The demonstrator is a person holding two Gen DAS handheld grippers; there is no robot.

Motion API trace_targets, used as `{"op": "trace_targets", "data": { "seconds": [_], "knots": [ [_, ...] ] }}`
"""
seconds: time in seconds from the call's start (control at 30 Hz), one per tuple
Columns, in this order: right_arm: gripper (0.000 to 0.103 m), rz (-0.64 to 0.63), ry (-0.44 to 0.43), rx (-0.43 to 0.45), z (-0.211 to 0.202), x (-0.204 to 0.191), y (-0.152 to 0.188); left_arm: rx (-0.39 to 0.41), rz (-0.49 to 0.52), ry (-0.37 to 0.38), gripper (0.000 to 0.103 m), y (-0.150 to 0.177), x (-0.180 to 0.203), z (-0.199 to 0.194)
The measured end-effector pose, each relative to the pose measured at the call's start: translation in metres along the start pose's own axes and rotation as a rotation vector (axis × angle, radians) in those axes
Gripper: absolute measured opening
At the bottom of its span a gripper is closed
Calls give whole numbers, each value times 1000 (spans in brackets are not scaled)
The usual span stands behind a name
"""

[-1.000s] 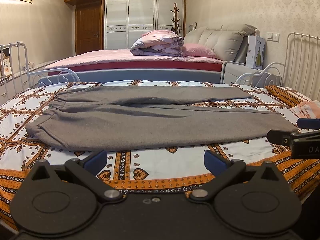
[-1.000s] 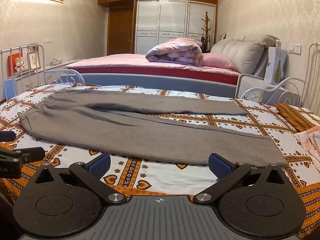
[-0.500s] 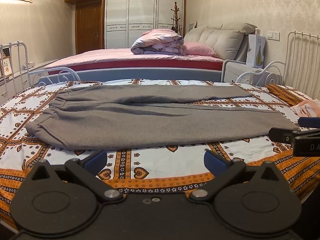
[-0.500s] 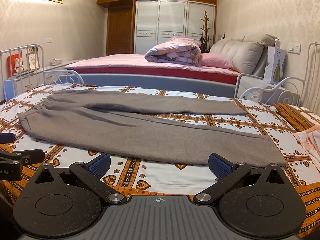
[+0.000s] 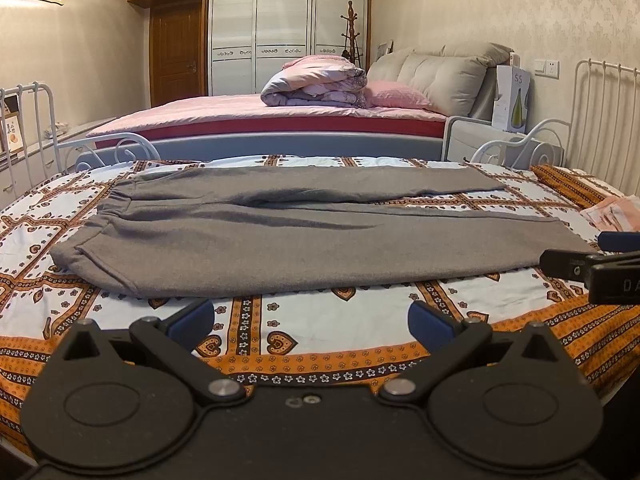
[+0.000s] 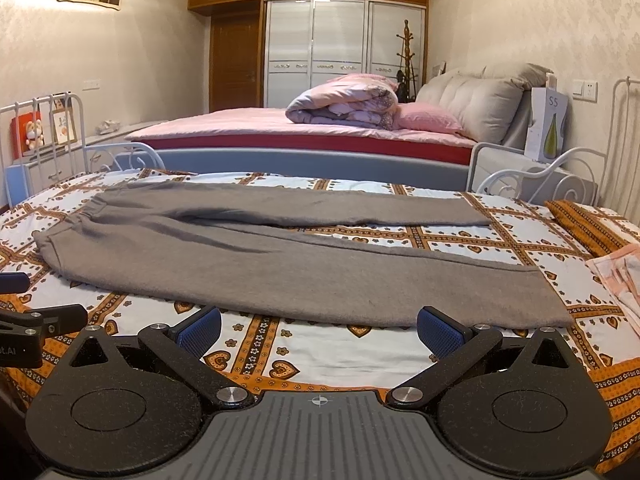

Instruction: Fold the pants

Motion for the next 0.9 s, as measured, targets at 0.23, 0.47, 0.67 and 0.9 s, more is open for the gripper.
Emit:
{"op": "trace_targets", "data": {
  "seconds": [0.23, 0.47, 0.67, 0.9],
  "knots": [
    [103, 9, -1, -3, 0, 1, 0, -3, 2, 1, 97, 0, 0, 0],
    [103, 7, -1, -8, 0, 1, 0, -9, -11, -1, 97, 0, 1, 1],
    [103, 5, 0, -11, 1, 0, 1, -11, -9, 1, 97, 0, 1, 1],
    [103, 4, -33, -17, 3, -2, 1, -23, -6, 13, 97, 0, 1, 2]
  ]
}}
Point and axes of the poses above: each gripper's, at about its wrist camera, not at the fingertips, and z roughly the way its jaws point, x to its right, y to its underside, the point moved 1 cm from there along z, roughly the way its jaws point, and after that the axes turned 6 degrees about -x, right-handed, at the moved point
